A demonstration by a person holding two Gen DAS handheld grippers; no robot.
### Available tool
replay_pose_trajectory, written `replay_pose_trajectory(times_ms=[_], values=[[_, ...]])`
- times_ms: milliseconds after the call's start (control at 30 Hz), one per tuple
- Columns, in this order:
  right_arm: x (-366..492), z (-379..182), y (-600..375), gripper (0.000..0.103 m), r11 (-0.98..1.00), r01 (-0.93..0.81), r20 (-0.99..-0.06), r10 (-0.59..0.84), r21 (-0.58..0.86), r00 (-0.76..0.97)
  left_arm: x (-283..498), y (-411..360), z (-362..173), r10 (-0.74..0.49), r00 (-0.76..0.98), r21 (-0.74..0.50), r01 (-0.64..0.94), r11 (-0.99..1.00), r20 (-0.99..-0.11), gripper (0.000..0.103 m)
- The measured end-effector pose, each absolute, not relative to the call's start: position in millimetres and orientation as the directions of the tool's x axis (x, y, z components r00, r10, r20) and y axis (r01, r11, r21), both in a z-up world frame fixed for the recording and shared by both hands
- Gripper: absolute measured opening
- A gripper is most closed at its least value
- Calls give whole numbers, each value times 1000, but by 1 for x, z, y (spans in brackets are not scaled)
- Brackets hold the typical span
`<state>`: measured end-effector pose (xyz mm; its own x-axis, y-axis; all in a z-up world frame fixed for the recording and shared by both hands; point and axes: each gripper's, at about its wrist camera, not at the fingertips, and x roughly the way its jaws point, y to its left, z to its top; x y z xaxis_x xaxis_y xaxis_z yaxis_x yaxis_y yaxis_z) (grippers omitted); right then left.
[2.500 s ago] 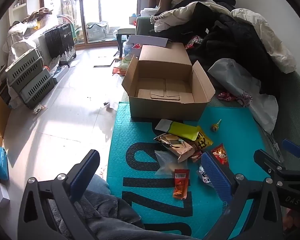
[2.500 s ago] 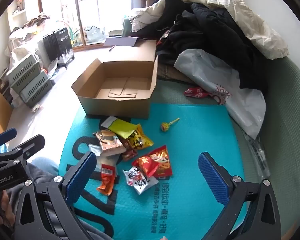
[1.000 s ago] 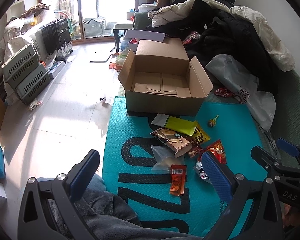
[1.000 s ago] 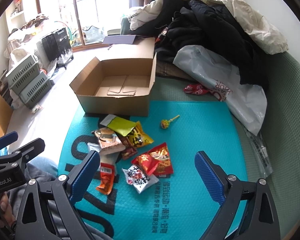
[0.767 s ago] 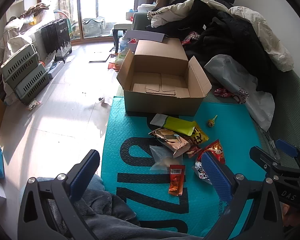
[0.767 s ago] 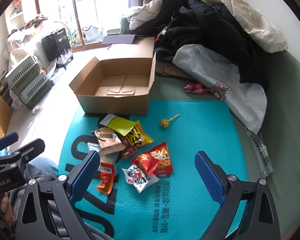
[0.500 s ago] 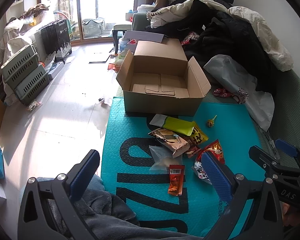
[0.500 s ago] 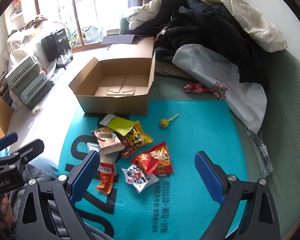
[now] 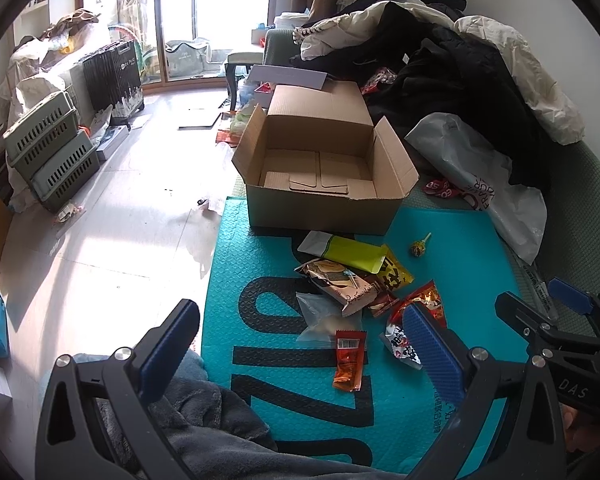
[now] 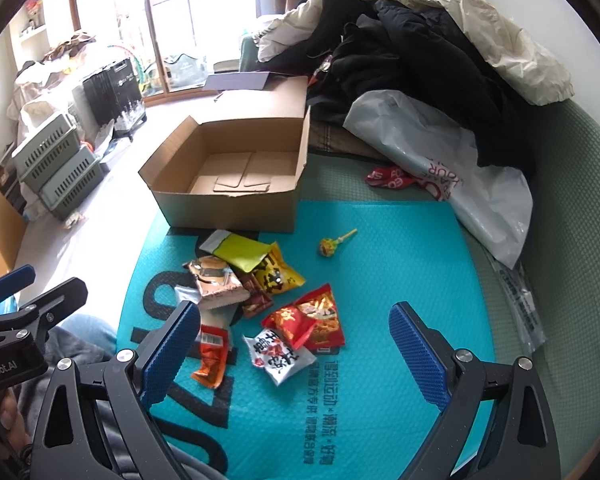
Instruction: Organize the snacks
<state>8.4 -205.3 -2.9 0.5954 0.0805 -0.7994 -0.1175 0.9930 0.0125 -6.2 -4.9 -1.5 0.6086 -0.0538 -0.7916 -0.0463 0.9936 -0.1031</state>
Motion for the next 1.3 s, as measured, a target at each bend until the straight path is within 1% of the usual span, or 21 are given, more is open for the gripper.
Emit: replay_pose_trajectory(times_ms=[367, 633, 967, 1300], values=[[2, 3, -210, 97, 991, -131, -790, 101, 26, 605, -15, -8, 3, -56, 623, -109, -47, 993, -780, 103], [4, -3, -212, 96, 989, -138, -795, 121, 47, 595, -14, -9, -8, -70, 604, -115, -36, 993, -794, 103], [17, -49, -215, 94, 987, -134, -846, 149, 93, 512, -2, -15, -49, -97, 529, -125, -18, 992, -843, 103], [32, -103, -223, 88, 980, -154, -891, 177, 122, 418, 16, -34, -96, -97, 413, -99, 19, 995, -905, 100]])
